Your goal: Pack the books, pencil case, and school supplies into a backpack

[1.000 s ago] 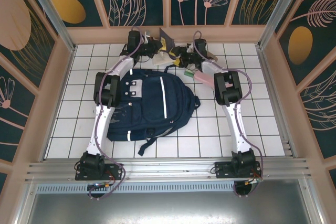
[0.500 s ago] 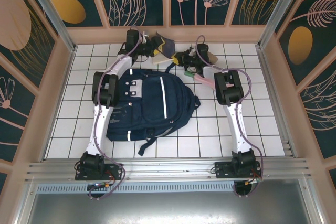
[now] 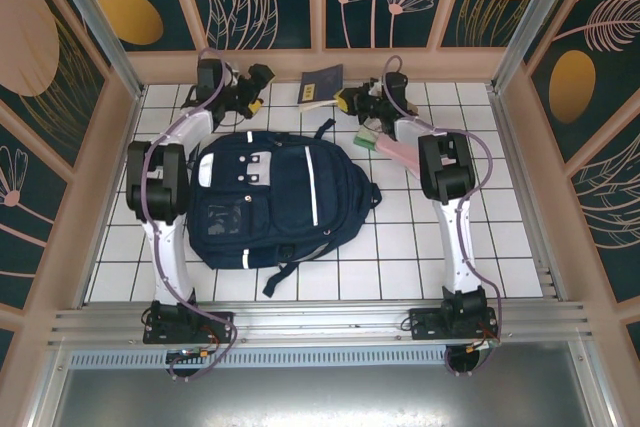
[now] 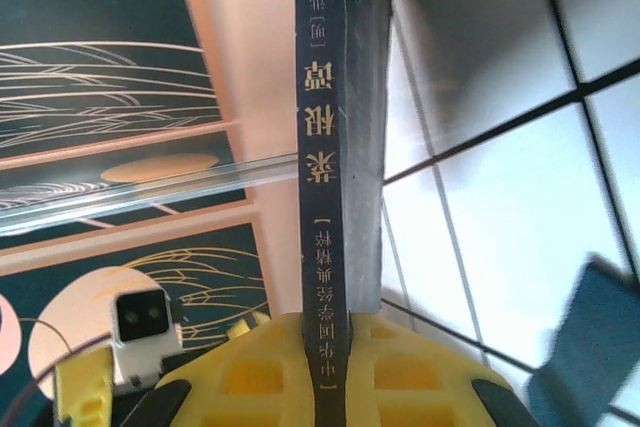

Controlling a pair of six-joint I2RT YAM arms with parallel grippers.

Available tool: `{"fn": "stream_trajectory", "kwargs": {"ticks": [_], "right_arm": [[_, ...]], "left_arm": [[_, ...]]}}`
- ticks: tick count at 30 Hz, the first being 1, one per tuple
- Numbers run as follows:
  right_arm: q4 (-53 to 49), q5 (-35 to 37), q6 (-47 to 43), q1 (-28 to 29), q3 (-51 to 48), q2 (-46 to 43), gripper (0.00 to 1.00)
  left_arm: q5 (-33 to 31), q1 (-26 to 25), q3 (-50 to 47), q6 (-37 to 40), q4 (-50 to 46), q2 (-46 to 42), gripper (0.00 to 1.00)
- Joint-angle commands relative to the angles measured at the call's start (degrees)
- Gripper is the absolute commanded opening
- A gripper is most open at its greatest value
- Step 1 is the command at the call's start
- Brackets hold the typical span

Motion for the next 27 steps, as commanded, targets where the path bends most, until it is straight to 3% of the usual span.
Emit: {"fn": "stream_trajectory", "kwargs": {"ticks": [1, 9, 16, 27], "right_arm": [[1.63, 0.32, -2.96, 0.62, 1.46, -8.84, 0.00], [0.72, 4.36, -8.98, 5.17, -12.11, -25.48, 0.00], [6.96, 14.36, -9.40, 12.51, -31.24, -42.87, 0.00], [12.93, 30.18, -8.26, 22.00, -43.87, -56.10, 0.00]], "left_arm": [[2.91, -1.03, -9.47, -7.79, 12.45, -6.34, 0.98], [0.87, -3.10, -27.88, -15.45, 23.71, -22.67, 0.98], [-5.02, -8.57, -37.12, -22.75, 34.91, -35.48, 0.99], [-17.09, -13.51, -48.62, -25.07, 34.35, -48.74, 0.98]]}}
